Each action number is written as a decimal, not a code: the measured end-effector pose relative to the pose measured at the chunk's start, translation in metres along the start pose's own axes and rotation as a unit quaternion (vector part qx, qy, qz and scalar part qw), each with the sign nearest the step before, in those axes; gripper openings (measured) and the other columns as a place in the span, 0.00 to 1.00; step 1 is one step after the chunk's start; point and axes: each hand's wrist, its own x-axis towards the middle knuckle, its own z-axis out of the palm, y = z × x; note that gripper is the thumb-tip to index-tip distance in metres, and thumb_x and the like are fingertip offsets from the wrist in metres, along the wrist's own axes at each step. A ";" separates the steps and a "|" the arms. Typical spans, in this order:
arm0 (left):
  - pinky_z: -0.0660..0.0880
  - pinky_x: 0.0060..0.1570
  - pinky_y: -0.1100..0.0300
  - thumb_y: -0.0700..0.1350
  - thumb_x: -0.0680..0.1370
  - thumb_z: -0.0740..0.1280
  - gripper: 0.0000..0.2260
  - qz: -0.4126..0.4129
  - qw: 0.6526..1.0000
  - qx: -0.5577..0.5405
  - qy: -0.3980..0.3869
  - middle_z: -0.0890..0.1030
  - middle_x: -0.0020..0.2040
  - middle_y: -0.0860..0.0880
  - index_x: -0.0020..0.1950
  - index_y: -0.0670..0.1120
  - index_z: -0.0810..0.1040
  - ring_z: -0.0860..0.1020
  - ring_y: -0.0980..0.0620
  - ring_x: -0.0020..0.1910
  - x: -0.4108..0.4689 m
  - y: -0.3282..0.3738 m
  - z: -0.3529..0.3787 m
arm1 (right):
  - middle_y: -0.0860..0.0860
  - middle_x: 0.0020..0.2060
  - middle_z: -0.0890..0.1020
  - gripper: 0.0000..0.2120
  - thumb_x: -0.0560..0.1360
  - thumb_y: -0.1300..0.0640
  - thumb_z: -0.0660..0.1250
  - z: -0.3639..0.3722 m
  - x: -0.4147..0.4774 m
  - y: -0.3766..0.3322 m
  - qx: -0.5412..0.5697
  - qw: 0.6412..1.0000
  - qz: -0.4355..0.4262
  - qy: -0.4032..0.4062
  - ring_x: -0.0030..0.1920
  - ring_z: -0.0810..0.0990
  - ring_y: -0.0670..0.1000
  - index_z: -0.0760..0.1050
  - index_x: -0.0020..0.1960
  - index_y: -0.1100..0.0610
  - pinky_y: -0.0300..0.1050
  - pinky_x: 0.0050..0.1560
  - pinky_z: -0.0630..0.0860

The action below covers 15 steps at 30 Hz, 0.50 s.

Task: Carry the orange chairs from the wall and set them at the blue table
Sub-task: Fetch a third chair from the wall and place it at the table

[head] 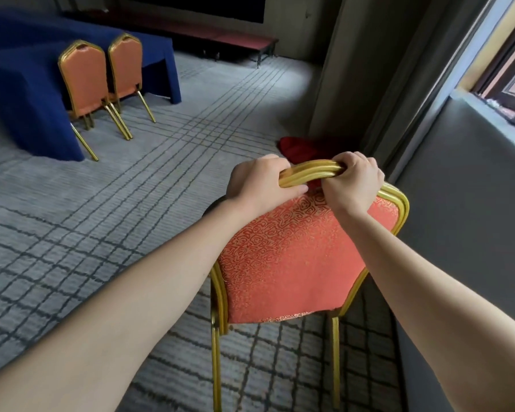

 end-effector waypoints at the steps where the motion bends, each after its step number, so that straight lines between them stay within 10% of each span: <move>1: 0.64 0.35 0.60 0.68 0.68 0.67 0.18 0.000 1.000 0.006 0.002 0.75 0.40 0.56 0.40 0.54 0.76 0.78 0.51 0.41 0.013 -0.013 0.002 | 0.46 0.46 0.81 0.12 0.67 0.62 0.66 0.017 0.011 -0.004 0.007 1.000 0.000 -0.002 0.51 0.73 0.52 0.80 0.47 0.50 0.43 0.55 0.60; 15: 0.62 0.33 0.59 0.67 0.68 0.69 0.18 -0.133 0.987 0.079 0.054 0.73 0.35 0.56 0.34 0.54 0.73 0.73 0.56 0.36 0.247 -0.266 0.014 | 0.46 0.39 0.80 0.10 0.65 0.60 0.65 0.335 0.225 -0.120 0.112 0.988 -0.074 -0.077 0.48 0.74 0.52 0.81 0.42 0.51 0.48 0.56 0.60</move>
